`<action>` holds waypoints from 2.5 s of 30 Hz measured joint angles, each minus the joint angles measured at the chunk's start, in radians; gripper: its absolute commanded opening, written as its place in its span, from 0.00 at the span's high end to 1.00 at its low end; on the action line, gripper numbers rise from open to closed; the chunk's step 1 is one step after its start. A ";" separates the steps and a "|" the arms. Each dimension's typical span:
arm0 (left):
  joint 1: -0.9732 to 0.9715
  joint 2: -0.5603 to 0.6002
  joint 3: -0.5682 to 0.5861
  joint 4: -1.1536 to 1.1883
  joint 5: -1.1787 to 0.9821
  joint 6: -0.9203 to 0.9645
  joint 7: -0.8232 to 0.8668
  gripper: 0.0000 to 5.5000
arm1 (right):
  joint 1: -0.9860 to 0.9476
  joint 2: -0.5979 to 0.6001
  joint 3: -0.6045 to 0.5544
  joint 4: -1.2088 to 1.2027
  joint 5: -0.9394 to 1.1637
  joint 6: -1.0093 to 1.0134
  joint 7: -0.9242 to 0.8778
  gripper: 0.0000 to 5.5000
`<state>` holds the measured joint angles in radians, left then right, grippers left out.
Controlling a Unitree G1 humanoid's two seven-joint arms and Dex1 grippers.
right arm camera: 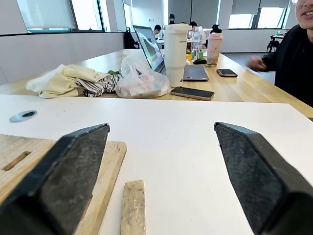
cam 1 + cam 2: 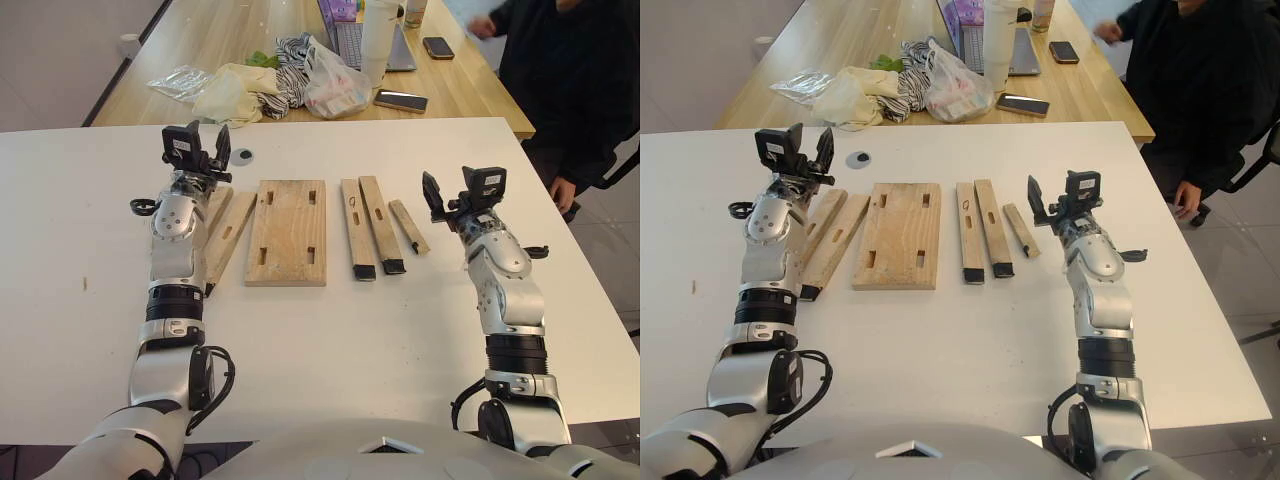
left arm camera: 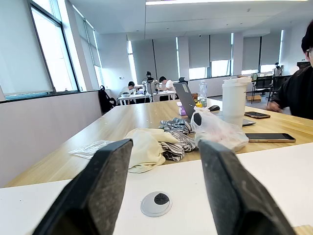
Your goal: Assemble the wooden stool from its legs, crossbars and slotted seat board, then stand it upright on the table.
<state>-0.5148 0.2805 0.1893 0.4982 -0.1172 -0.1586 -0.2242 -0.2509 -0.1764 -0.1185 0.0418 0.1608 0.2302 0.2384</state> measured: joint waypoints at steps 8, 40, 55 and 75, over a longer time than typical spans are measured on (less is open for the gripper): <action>0.009 0.000 -0.001 0.007 0.009 -0.001 0.002 0.55 | 0.112 -0.070 0.093 0.010 -0.045 0.029 0.108 0.29; 0.012 -0.025 -0.036 -0.063 -0.024 0.084 -0.051 0.55 | 0.149 -0.070 0.091 0.152 -0.071 -0.020 0.062 0.76; 0.074 -0.262 0.033 -0.412 -0.714 0.987 -0.065 0.55 | 0.085 -0.026 0.265 -0.135 -0.018 -0.100 0.199 0.76; 0.035 -0.334 0.201 -0.422 -0.976 1.120 0.149 0.71 | 0.127 -0.032 0.365 -0.197 -0.033 -0.100 0.259 0.76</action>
<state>-0.4801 -0.0539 0.3908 0.0765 -1.0928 0.9617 -0.0756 -0.1237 -0.2085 0.2469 -0.1550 0.1280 0.1301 0.4976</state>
